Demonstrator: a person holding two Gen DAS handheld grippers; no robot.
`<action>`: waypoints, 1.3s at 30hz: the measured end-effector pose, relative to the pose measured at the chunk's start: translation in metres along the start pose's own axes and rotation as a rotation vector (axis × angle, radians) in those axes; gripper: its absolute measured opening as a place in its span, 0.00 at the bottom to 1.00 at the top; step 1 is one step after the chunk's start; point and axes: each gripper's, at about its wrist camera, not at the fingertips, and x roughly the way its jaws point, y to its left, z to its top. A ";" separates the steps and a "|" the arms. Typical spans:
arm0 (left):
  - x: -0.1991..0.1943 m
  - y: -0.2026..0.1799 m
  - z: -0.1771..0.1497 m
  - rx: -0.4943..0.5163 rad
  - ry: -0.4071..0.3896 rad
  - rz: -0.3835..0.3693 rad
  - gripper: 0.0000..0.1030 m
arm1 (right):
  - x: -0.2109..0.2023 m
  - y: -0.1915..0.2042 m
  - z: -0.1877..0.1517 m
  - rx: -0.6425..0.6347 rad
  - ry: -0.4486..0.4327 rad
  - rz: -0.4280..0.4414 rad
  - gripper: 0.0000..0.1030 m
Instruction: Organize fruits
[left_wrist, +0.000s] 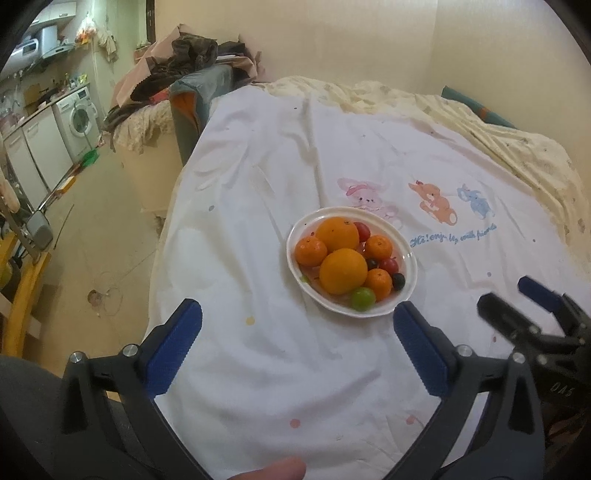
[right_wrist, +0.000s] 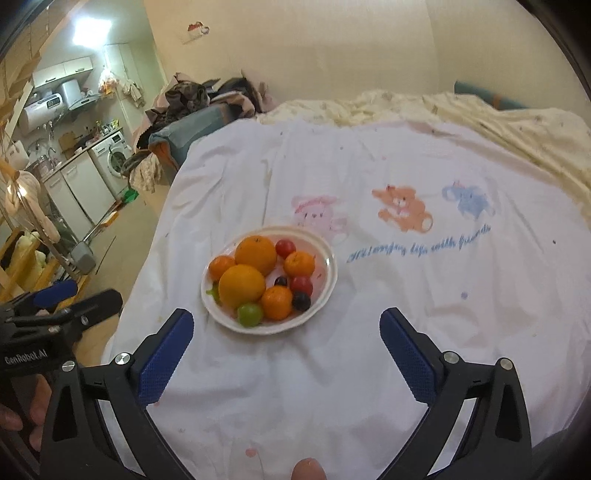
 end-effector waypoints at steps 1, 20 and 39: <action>0.001 0.000 -0.001 0.001 0.003 0.001 0.99 | 0.000 0.000 0.000 0.003 -0.005 -0.003 1.00; 0.003 0.001 -0.001 -0.016 0.008 -0.010 0.99 | 0.003 -0.012 0.003 0.045 0.011 -0.019 1.00; 0.002 -0.002 0.000 -0.022 -0.002 -0.015 0.99 | 0.004 -0.014 0.003 0.044 0.007 -0.026 1.00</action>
